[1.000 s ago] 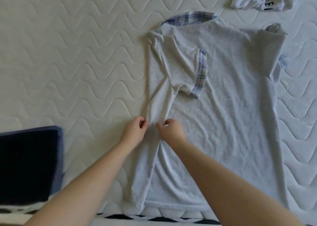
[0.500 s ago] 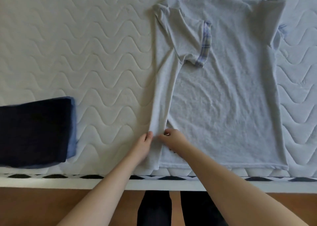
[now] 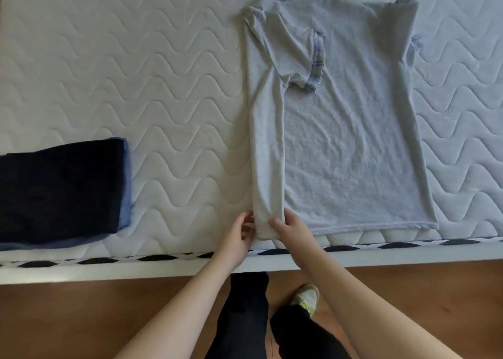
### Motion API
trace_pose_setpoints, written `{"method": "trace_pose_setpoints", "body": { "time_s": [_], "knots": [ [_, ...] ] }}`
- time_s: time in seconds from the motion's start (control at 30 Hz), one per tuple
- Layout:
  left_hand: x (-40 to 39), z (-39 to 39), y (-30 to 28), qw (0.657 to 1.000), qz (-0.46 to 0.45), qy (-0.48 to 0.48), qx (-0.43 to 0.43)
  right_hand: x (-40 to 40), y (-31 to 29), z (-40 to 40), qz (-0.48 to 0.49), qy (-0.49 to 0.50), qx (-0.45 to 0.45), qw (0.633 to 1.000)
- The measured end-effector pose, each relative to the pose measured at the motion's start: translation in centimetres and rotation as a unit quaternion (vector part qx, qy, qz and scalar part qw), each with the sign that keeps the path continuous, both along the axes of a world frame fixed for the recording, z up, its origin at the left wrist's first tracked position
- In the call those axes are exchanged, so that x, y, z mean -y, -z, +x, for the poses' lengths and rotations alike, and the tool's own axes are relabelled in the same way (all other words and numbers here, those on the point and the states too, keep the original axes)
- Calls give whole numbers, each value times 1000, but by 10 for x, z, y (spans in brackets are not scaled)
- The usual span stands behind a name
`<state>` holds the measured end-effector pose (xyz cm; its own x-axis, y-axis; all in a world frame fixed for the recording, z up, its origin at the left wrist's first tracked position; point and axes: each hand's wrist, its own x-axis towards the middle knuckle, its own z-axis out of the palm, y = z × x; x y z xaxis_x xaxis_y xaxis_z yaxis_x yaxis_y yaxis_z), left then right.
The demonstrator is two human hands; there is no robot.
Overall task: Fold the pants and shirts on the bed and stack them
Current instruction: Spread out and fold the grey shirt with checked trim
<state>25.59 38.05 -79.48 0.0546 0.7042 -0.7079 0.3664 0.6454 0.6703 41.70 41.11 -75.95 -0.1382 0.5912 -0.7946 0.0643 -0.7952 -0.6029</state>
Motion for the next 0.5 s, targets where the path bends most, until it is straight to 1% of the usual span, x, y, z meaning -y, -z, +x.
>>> {"method": "trace_pose_setpoints", "body": {
  "time_s": [0.07,0.13,0.2,0.27,0.3,0.37,0.43,0.5],
  "knots": [
    [8,9,6,998,23,60,-28,5,4,6,-14,40,-29,999],
    [14,24,7,993,61,72,-69,10,8,13,-24,71,-68,995],
    [15,40,6,988,93,45,-113,17,10,22,-23,95,-118,988],
    [17,52,2,982,106,-26,-154,23,10,31,-11,102,-141,985],
    [17,56,0,977,111,-52,-176,25,10,35,-8,112,-135,985],
    [17,62,-3,967,126,-57,-215,25,10,43,-2,129,-88,988],
    [20,65,-2,959,142,-27,-245,24,12,49,11,124,-17,992],
    [25,66,-2,951,138,12,-278,24,14,51,17,104,36,994]
  ]
}}
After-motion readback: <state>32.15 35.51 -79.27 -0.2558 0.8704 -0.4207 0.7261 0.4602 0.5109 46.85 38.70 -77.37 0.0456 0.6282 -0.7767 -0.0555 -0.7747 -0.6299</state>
